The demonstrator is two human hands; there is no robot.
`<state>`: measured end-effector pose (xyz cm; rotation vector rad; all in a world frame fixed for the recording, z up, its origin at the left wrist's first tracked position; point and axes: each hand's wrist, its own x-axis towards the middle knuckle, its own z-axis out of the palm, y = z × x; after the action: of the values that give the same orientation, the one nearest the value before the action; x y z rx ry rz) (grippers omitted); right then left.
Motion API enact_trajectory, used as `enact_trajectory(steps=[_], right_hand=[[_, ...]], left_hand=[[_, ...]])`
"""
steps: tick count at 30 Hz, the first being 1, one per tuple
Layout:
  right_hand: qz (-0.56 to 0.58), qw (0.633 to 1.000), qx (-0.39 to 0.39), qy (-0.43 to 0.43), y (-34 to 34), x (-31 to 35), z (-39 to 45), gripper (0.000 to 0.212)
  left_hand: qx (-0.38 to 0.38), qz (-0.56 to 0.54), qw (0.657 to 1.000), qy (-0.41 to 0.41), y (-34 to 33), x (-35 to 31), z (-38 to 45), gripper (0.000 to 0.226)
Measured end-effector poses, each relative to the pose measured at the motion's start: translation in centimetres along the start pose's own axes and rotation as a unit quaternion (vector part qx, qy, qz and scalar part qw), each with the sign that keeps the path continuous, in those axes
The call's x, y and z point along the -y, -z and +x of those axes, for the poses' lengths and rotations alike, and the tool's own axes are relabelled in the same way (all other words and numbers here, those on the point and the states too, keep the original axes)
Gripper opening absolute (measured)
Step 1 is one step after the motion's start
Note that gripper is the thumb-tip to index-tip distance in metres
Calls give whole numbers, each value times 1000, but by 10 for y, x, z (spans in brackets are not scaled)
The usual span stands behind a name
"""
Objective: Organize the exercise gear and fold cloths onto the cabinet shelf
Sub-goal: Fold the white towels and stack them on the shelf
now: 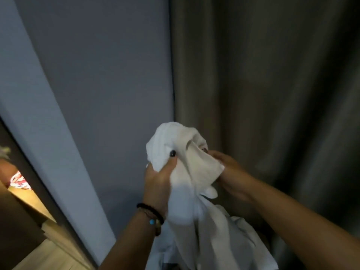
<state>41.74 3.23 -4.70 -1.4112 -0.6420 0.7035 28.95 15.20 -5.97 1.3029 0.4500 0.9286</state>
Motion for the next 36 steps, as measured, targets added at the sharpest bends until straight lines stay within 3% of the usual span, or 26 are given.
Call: enact_trajectory(steps=[4,7,8,9,13,16,18,22,24,26,28,31,33,36], right_hand=[[-116,992,20,39,-6,-30,-14,34],[-158,978,110,86,-29,-45,-29,85],[-186,970,116,104,-39,-51,-32,92],[-206,967,93,119,-47,-57,-31,89],[-257,955,-71,133,-65,-52,-14,38],[-238,942,-145,184,-51,-34,-2,41],[-282,915,-170,232,-38,-9,2,37],[-287,885,-189,313,-18,54,9,35],[-295,879,-193,322,-17,79,9,42],[-309,876,-182,323,-17,96,9,50],[-328,875,-158,319,-20,109,6,58],[-358,876,-111,304,-28,120,1,67],[-365,875,-93,304,-34,124,-3,66],[-389,864,-83,307,-35,124,-7,62]], left_hand=[[2,-115,992,58,4,-46,18,62],[41,-195,975,96,8,-77,30,47],[61,-212,970,98,8,-86,33,41],[69,-223,967,98,7,-93,36,39],[13,-183,978,94,9,-107,44,45],[4,-108,990,91,23,-104,46,46],[-10,-32,996,84,33,-101,46,53],[-144,93,981,86,31,-92,47,83],[-172,130,976,31,23,-89,41,89],[-109,144,983,-43,17,-85,33,86],[15,139,988,-69,14,-79,26,92],[170,193,960,-111,4,-70,15,112],[211,200,944,-155,-4,-63,12,107],[174,139,961,-164,-6,-56,14,78]])
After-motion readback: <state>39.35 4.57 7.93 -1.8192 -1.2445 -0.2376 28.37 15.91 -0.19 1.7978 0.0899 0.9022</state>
